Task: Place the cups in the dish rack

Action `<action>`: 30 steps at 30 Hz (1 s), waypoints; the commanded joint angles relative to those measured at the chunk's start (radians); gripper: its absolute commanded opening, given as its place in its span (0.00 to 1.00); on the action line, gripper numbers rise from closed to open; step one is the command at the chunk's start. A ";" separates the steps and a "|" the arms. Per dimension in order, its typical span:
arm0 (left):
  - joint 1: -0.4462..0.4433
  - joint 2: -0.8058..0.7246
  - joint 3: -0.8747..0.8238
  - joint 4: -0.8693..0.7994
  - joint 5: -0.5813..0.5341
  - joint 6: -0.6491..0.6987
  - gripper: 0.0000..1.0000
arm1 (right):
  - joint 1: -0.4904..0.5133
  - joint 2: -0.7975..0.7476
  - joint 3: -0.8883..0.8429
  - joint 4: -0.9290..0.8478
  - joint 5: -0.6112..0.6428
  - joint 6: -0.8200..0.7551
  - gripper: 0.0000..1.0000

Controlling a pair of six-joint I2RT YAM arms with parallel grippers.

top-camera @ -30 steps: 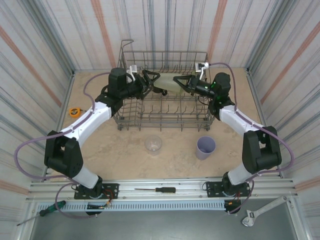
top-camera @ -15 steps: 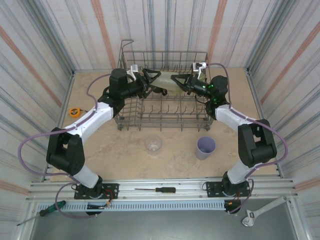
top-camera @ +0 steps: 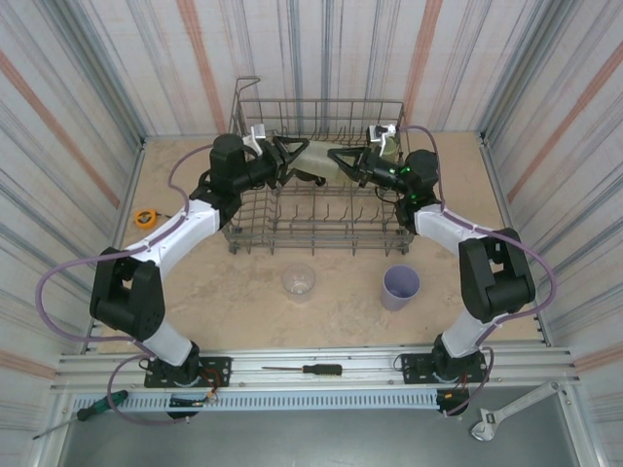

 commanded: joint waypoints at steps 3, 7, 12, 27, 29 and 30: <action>0.001 0.000 -0.023 0.012 0.002 0.038 0.10 | 0.006 0.000 0.000 0.022 -0.014 -0.004 0.10; 0.000 -0.012 -0.028 0.005 -0.006 0.050 0.00 | 0.004 -0.004 0.001 -0.005 -0.019 -0.016 0.39; 0.001 -0.039 -0.008 -0.061 -0.029 0.108 0.00 | -0.005 -0.042 -0.005 -0.102 -0.027 -0.074 0.62; -0.026 -0.081 0.163 -0.445 -0.165 0.433 0.00 | -0.030 -0.285 -0.020 -0.789 0.094 -0.567 0.92; -0.029 -0.089 0.181 -0.488 -0.202 0.479 0.00 | -0.034 -0.304 -0.019 -0.840 0.114 -0.599 0.94; -0.031 -0.092 0.187 -0.504 -0.217 0.495 0.00 | -0.035 -0.310 -0.020 -0.860 0.120 -0.609 0.97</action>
